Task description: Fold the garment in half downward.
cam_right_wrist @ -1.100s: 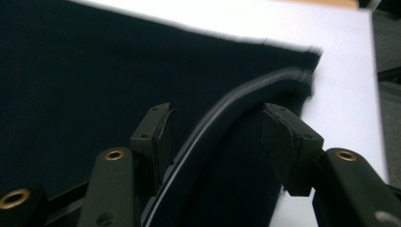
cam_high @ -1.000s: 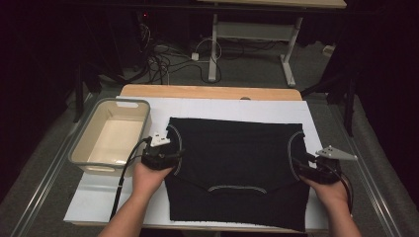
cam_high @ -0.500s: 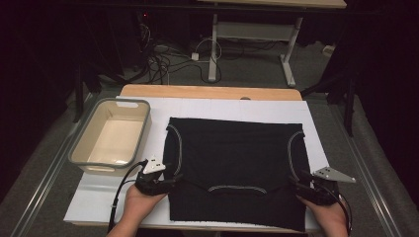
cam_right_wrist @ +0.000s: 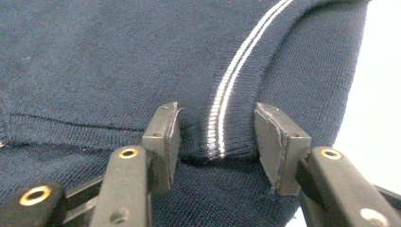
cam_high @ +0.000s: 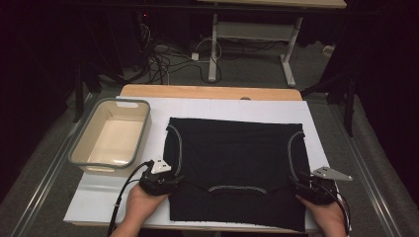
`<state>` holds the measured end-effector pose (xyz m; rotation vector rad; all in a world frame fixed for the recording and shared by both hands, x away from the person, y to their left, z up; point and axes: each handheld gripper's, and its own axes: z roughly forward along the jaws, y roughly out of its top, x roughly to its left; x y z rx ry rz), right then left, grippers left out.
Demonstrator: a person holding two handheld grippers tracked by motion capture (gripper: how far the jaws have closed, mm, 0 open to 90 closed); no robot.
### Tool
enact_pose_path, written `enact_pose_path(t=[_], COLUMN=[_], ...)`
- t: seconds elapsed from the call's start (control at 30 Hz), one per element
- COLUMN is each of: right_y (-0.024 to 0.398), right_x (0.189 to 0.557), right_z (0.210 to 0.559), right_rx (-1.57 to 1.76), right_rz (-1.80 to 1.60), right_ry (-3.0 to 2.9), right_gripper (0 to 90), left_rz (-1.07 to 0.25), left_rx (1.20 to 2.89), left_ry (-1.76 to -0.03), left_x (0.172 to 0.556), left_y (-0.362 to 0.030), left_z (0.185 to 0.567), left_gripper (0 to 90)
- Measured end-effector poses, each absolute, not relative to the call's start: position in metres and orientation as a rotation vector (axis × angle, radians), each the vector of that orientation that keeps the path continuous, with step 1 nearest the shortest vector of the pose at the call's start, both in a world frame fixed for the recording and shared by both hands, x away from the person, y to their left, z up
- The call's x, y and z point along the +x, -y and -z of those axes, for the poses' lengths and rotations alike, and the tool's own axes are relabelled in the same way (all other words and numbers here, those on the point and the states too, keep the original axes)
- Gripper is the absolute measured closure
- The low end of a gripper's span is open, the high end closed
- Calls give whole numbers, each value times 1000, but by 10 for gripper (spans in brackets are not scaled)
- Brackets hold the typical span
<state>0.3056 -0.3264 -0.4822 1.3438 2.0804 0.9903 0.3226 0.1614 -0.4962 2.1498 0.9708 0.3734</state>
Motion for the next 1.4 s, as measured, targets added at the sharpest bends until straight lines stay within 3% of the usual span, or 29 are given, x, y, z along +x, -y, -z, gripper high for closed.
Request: enact_pose_path(t=[0.2, 0.7, 1.4], right_y=[328, 327, 335], right_x=[306, 301, 271], right_z=[482, 481, 472], right_rx=[1355, 1305, 1185], right_rz=[-1000, -1037, -1102], right_ry=[-2079, -2067, -1979], right_gripper=[580, 793, 806], left_rz=[-360, -358, -365], left_rx=[2148, 2157, 2119], left_ry=[-958, -910, -852], left_x=[323, 320, 296], left_y=[-162, -162, -170], left_z=[496, 496, 484], left_gripper=[492, 746, 758])
